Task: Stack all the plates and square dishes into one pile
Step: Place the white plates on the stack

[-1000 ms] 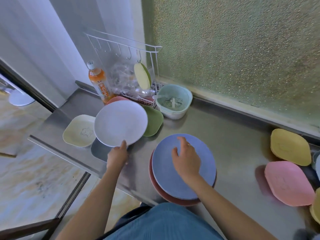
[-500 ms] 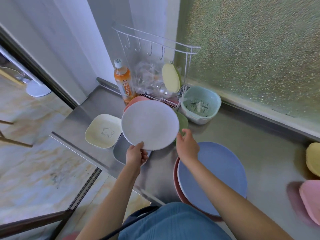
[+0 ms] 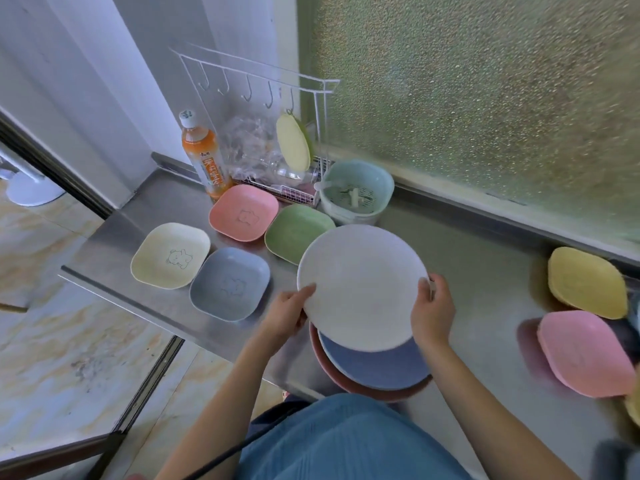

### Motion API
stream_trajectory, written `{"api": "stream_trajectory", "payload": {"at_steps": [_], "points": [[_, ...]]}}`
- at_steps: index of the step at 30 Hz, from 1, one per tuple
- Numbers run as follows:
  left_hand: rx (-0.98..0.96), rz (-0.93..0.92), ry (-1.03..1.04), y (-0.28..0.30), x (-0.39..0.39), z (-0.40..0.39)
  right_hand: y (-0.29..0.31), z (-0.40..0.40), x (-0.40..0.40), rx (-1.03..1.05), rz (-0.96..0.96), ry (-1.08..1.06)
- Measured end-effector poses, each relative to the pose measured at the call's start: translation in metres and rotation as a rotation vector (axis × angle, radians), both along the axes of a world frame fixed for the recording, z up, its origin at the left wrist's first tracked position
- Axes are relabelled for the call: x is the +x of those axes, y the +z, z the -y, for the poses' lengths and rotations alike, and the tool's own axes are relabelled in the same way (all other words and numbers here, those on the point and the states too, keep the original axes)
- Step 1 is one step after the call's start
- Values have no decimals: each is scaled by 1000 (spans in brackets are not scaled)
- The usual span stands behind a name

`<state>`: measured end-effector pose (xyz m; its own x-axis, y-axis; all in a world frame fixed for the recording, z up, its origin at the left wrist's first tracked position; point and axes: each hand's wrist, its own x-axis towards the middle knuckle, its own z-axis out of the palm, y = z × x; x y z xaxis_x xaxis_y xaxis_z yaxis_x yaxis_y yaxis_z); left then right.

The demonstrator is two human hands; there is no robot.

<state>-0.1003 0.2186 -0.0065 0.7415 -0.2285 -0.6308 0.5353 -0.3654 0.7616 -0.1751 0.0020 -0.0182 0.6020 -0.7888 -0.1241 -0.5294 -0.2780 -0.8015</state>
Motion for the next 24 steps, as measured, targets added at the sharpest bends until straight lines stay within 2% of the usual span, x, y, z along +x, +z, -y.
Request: {"api": "stream_trajectory", "payload": {"at_steps": [5,9,15,19,22,24], "points": [[333,347,-216,-19,-14,23,-7,21,-46,-59,-126,23],[590,485,-265,-28,-25,30,-4,25,-57,-211,-365,126],[751,572,-301,-28,-27,33,-13,30,-61,-408,-516,304],[846,543,-379,-27,-23,28,-13,31,-57,-455,-570,339],[833,497,-373,-30,-27,28,-17,32,-60,-320,-527,302],[714,385,-325,-34,-28,28,-19,35,-64,-161,-443,284]]}}
